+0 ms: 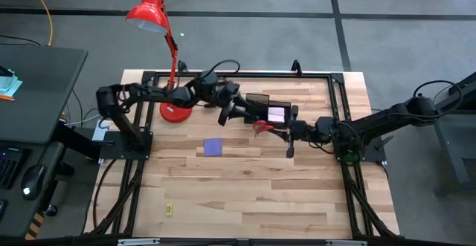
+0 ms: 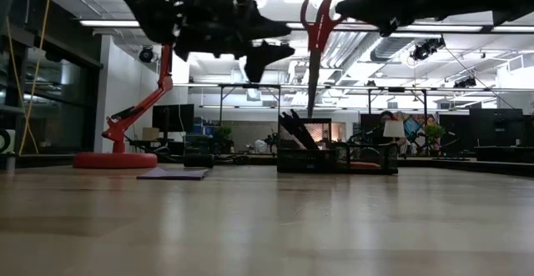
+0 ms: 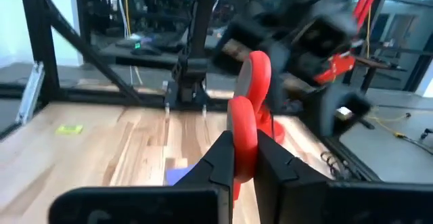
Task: Pick and place office supplies into organizer
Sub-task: Put the red scissor into the black desk organizer
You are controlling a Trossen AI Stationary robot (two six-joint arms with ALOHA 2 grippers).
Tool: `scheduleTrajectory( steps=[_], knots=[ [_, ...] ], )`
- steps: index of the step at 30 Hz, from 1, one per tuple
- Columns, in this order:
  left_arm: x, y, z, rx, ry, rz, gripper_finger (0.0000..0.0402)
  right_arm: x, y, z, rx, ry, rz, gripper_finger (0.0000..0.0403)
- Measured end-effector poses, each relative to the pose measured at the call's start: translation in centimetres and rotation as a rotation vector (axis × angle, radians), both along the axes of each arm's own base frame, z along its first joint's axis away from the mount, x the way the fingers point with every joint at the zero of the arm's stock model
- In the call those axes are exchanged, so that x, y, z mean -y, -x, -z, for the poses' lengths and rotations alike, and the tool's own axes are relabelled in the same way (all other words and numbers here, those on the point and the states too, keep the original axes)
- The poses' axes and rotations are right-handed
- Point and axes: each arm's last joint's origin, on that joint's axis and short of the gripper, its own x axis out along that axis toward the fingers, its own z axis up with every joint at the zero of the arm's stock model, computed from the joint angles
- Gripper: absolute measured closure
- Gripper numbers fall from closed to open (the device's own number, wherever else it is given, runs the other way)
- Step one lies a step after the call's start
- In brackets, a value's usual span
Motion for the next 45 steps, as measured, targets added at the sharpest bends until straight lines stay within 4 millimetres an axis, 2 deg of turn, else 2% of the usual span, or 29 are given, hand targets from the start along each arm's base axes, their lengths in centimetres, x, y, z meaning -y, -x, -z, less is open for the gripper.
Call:
scheduleTrajectory(
  steps=[5,13,20,26,33,40,45],
  knots=[
    [3.0,1.7,0.9,0.035,-0.058,-0.037,0.0206,0.3,0.4,-0.5,0.018,0.009,0.075,0.0370],
    [8.2,3.4,3.0,0.031,-0.218,-0.209,0.0208,1.5,0.4,-0.9,0.041,0.091,0.201,0.0392],
    [11.0,3.9,4.5,-0.014,-0.255,-0.296,0.0208,3.6,0.5,-1.3,0.063,0.123,0.342,0.0370],
    [12.5,4.1,5.1,-0.042,-0.278,-0.311,0.0208,5.5,0.6,-1.3,0.054,0.139,0.412,0.0392],
    [13.8,4.1,5.2,-0.042,-0.279,-0.270,0.0208,7.2,0.8,-1.2,0.063,0.098,0.406,0.0377],
    [13.7,4.1,5.2,-0.041,-0.279,-0.272,0.0208,8.6,0.0,0.0,0.024,0.098,0.385,0.0392],
    [13.7,4.1,5.2,-0.041,-0.279,-0.272,0.0208,9.6,-1.0,1.3,0.020,0.085,0.413,0.0381]
  ],
)
